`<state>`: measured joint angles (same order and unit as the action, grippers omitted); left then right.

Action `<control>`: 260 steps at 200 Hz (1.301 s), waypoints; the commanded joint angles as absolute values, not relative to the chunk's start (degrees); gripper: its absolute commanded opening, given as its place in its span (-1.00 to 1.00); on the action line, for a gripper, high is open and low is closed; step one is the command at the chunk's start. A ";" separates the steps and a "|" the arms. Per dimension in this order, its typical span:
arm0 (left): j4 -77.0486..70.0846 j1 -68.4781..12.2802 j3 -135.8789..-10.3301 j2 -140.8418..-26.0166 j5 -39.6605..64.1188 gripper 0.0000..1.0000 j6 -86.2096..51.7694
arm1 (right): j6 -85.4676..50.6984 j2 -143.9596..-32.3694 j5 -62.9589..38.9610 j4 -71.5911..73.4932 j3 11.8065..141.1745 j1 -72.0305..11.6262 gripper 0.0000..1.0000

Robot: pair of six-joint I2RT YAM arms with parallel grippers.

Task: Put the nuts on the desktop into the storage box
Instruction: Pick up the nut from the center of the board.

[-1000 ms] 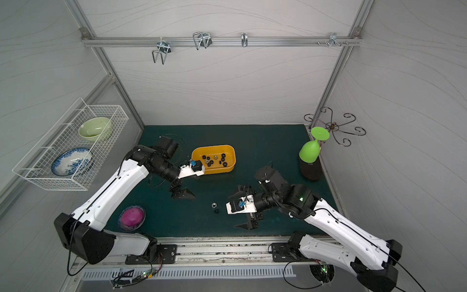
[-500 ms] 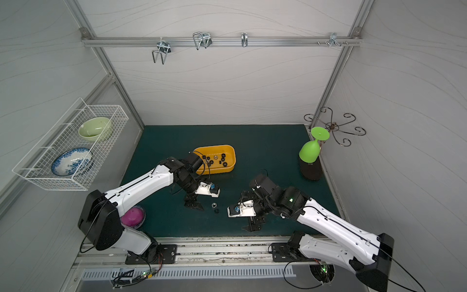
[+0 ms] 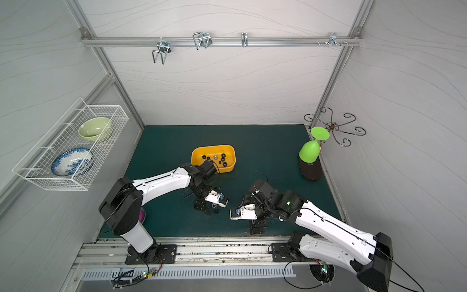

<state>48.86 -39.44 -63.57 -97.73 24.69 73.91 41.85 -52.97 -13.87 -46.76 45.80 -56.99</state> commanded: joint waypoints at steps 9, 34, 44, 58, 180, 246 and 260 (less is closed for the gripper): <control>47.87 -39.99 -66.48 -100.22 22.69 0.51 74.10 | 40.74 -51.94 -13.37 -45.88 45.35 -57.26 0.98; 47.74 -40.13 -66.05 -100.93 22.59 0.49 74.16 | 38.86 -51.95 -12.67 -44.42 44.95 -57.30 0.98; 47.20 -40.14 -65.37 -100.92 22.48 0.49 74.18 | 38.12 -51.66 -12.56 -43.45 44.32 -57.30 0.98; 46.01 -40.17 -64.31 -100.89 22.16 0.48 73.78 | 37.79 -51.14 -12.77 -42.30 43.15 -57.30 0.97; 36.27 -40.17 -58.90 -101.23 18.13 -0.02 69.42 | 37.97 -49.83 -11.11 -42.45 41.73 -57.30 0.98; 29.37 -40.17 -53.30 -96.49 17.32 -0.30 70.05 | 38.14 -50.25 -11.27 -41.80 41.25 -57.30 0.98; 28.44 -40.17 -52.41 -96.01 16.99 -0.35 70.63 | 38.10 -50.34 -11.40 -41.19 41.05 -57.30 0.98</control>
